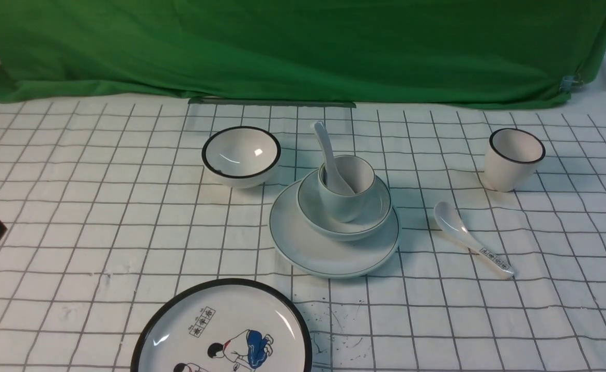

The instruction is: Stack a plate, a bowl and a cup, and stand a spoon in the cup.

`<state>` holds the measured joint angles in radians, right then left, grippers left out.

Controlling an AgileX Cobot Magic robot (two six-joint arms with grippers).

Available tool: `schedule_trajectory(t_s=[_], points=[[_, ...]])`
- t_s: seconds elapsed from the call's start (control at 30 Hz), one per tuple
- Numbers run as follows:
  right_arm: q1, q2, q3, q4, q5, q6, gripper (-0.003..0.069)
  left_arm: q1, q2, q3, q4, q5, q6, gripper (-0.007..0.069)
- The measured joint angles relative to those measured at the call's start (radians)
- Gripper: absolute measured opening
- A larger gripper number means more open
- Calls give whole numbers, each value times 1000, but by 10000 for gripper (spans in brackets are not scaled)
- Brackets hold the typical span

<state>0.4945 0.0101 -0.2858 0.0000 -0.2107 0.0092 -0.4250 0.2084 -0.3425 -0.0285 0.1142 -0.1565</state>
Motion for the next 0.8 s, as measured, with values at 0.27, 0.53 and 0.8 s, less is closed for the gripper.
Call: schedule_trajectory(t_s=[0.27, 0.53, 0.8], points=[[0, 0, 0, 0, 0, 1, 204, 33, -36, 11, -47, 2, 81, 1], [0, 0, 0, 0, 0, 1, 217, 328, -194, 176, -73, 4, 132, 1], [0, 0, 0, 0, 0, 1, 232, 444, -208, 345, -45, 23, 180, 1]])
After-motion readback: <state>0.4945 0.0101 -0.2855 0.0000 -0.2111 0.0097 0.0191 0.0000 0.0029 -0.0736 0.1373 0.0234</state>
